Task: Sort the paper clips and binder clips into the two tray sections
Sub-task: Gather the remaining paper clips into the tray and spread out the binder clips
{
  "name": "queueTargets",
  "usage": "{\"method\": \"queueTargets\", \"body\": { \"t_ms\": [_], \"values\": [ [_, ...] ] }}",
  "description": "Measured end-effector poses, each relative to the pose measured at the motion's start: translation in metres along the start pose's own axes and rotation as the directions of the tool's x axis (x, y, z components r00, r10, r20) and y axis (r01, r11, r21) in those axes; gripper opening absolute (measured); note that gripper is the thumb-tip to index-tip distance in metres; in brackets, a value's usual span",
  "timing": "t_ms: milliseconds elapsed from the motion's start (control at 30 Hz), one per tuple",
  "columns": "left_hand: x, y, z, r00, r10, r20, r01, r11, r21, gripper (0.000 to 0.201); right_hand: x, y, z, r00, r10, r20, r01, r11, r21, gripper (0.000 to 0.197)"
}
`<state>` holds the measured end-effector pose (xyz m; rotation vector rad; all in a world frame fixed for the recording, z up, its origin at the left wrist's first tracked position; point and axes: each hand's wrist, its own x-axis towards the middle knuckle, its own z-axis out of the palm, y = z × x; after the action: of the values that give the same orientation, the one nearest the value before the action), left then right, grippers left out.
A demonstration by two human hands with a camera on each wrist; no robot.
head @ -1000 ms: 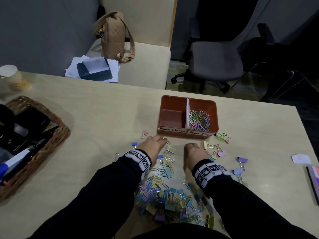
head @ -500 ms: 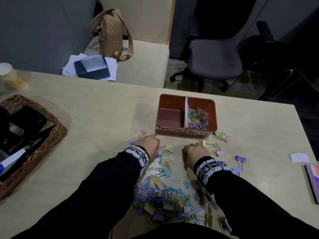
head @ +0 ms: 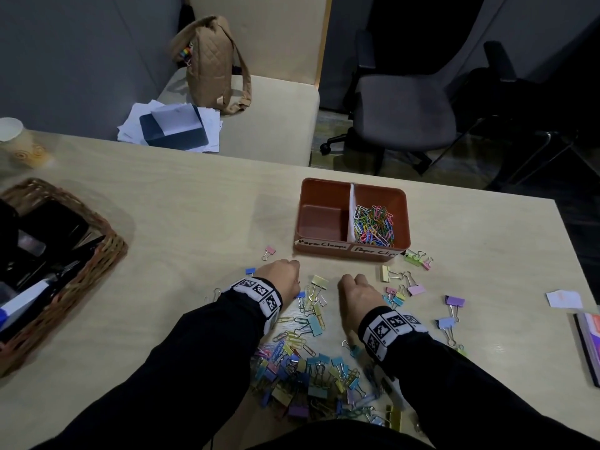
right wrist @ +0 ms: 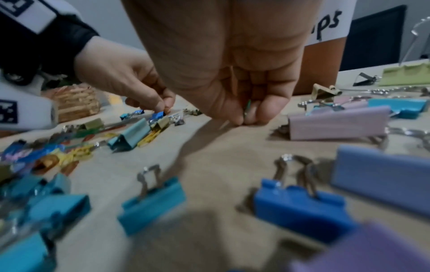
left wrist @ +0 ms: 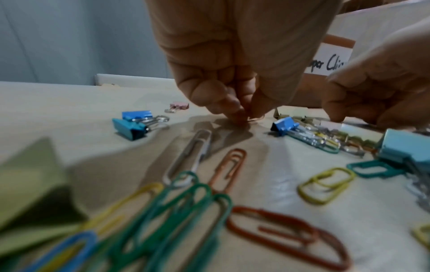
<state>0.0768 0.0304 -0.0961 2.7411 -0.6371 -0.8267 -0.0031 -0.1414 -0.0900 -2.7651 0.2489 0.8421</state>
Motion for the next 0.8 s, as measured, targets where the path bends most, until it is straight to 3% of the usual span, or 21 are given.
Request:
{"method": "queueTargets", "body": {
  "t_ms": [100,233,333,467,500,633,800],
  "values": [
    [-0.011,-0.013,0.004,0.997,-0.072,-0.013,0.068,0.979,-0.194,0.011,0.006,0.000,0.000,0.998,-0.016,-0.069,0.023,0.995,0.100,0.048],
    [-0.021,-0.020,0.009,0.999,-0.031,-0.029,0.021,0.952,-0.306,0.031,0.015,-0.007,-0.003,0.988,-0.102,-0.115,0.116,0.985,0.124,0.030],
    [-0.024,-0.019,0.009,0.999,-0.018,-0.049,0.006,0.969,-0.246,0.033,0.016,-0.013,-0.009,0.977,-0.153,-0.146,0.170,0.979,0.110,0.031],
    [-0.026,-0.012,0.005,0.992,0.096,-0.076,-0.104,0.989,-0.105,0.030,0.016,-0.017,-0.012,0.964,-0.258,0.064,0.263,0.960,-0.096,0.084],
    [-0.025,-0.010,0.004,0.988,0.143,-0.053,-0.146,0.987,-0.061,0.031,0.017,-0.018,-0.013,0.960,-0.267,0.083,0.277,0.949,-0.150,0.085],
    [-0.018,-0.006,0.002,0.971,0.230,0.070,-0.235,0.969,0.075,0.040,0.017,-0.021,-0.022,0.958,-0.275,0.080,0.286,0.936,-0.205,0.045],
    [-0.015,-0.010,0.001,0.948,0.310,0.071,-0.317,0.942,0.113,0.042,0.007,-0.006,-0.030,0.975,-0.204,0.087,0.216,0.963,-0.161,0.052]
  ]
}}
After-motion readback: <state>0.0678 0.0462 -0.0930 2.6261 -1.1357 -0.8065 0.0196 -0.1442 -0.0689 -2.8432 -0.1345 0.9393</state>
